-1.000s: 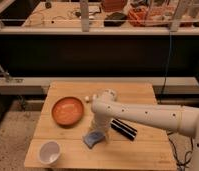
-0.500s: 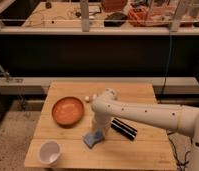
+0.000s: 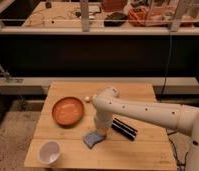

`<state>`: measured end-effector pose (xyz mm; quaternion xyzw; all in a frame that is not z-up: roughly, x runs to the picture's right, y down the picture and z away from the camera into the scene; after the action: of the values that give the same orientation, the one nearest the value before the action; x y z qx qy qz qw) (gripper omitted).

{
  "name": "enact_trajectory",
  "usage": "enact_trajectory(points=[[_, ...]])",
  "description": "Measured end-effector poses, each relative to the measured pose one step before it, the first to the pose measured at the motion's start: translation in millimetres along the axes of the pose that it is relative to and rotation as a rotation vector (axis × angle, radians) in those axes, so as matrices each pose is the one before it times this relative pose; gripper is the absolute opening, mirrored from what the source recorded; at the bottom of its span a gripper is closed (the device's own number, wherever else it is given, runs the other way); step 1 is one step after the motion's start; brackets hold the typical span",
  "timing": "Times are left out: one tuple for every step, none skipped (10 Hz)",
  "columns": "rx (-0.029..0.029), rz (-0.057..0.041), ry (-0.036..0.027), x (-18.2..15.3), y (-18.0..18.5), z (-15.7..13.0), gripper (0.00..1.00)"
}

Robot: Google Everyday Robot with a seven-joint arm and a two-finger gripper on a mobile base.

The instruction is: Wipe the white sponge on the table

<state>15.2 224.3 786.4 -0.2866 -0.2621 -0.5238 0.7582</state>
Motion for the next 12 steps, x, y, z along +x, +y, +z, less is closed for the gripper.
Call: enact_trajectory(points=[[-0.00072,-0.01137,-0.00065,-1.02,-1.65,0.07,0.07],[0.00246,-0.01001,0.00086,2.07,-0.11,-1.24,0.12],[0.00055,-0.00822,0.00131,2.46,3.74,-3.26,0.21],[-0.00387,-0.00642,-0.00248,0.45,2.68,-1.62,0.31],[0.00223,-0.00911,0.00101,0.62,-1.4,-1.37,0.36],[0.00215,-0.002,-0.00002,1.05,1.73,-0.54,0.36],[0.00064,-0.00313,0.00183,1.47,1.83,-0.58,0.31],[-0.00237,-0.01443,0.00353,1.16,0.21,-2.27,0.3],[0.00057,-0.01189,0.00203,0.54,-0.45,-2.02,0.33],[-0.00561,-0.01059,0.00028,-0.24,-0.17,-2.03,0.41],[-0.00029,-0.01571,0.00539,0.57,-3.69,-2.7,0.54],[0.00036,-0.00858,0.00446,0.87,1.4,-2.51,0.63]])
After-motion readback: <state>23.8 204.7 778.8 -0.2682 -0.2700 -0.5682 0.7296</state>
